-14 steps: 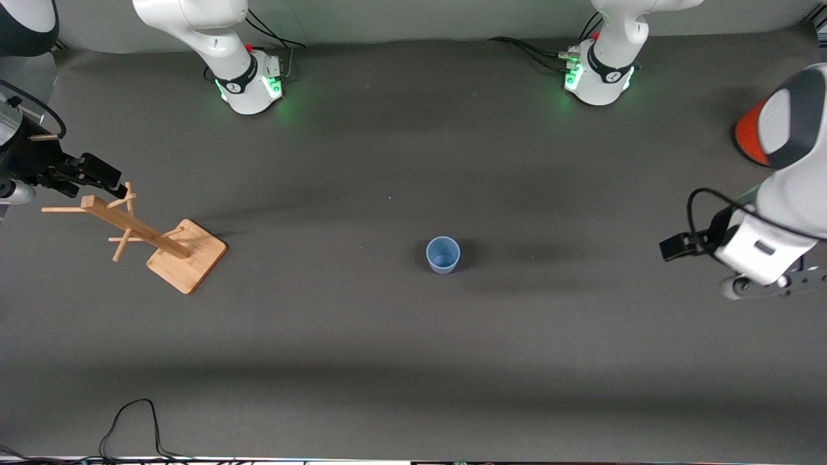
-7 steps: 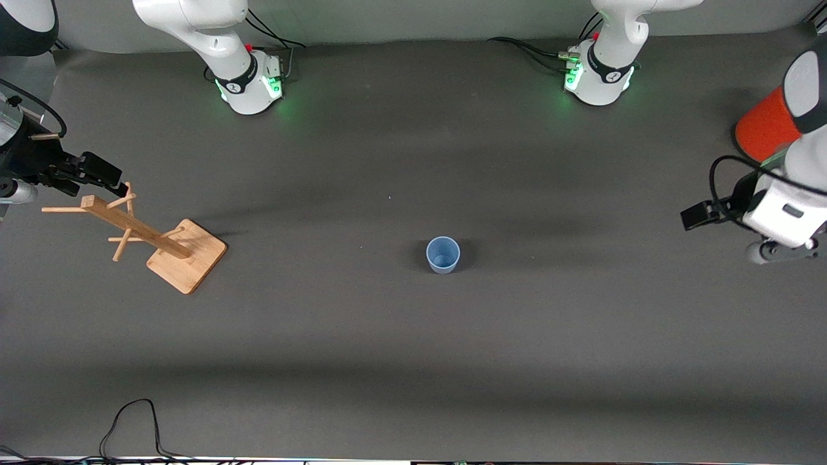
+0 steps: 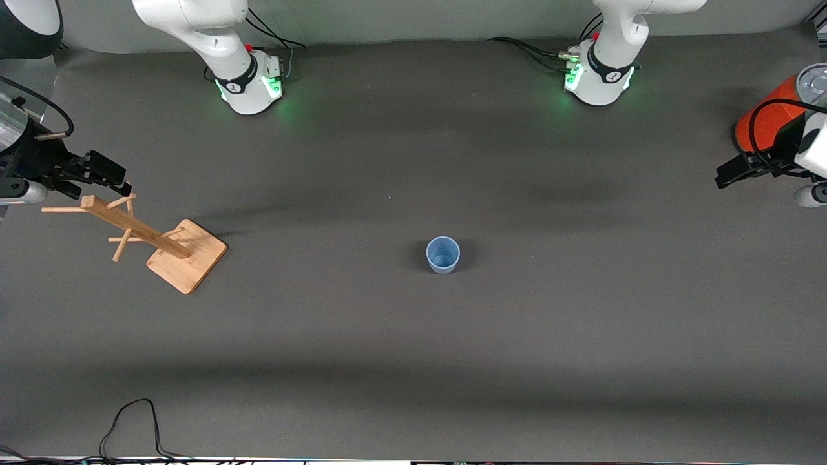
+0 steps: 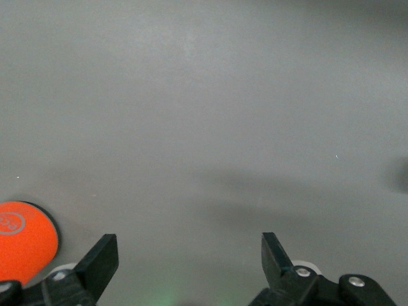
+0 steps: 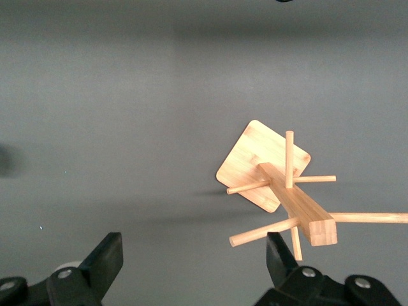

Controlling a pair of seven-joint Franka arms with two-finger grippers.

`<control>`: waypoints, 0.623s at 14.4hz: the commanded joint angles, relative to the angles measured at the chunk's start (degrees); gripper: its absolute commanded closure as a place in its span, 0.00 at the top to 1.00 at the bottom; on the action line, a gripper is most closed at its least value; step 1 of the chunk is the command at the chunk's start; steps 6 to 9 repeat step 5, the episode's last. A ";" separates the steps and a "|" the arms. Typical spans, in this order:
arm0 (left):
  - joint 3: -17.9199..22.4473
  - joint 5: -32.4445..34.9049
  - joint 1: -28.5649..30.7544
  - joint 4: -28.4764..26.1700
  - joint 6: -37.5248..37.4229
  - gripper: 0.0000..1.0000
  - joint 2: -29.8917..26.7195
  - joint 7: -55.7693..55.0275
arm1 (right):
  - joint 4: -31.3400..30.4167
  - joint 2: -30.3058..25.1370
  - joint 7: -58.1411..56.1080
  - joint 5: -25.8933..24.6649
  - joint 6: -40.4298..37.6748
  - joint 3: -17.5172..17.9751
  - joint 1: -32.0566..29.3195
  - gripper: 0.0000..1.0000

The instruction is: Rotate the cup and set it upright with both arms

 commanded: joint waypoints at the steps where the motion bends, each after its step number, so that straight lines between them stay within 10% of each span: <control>1: -4.05 -0.72 2.91 -0.74 0.95 1.00 -0.54 -0.16 | 1.83 1.41 -1.19 -0.84 -1.01 0.17 -0.01 1.00; 9: -4.05 -0.63 3.09 0.14 -0.01 1.00 -0.10 0.37 | 2.53 1.76 -0.84 -0.84 -1.10 0.17 -0.01 1.00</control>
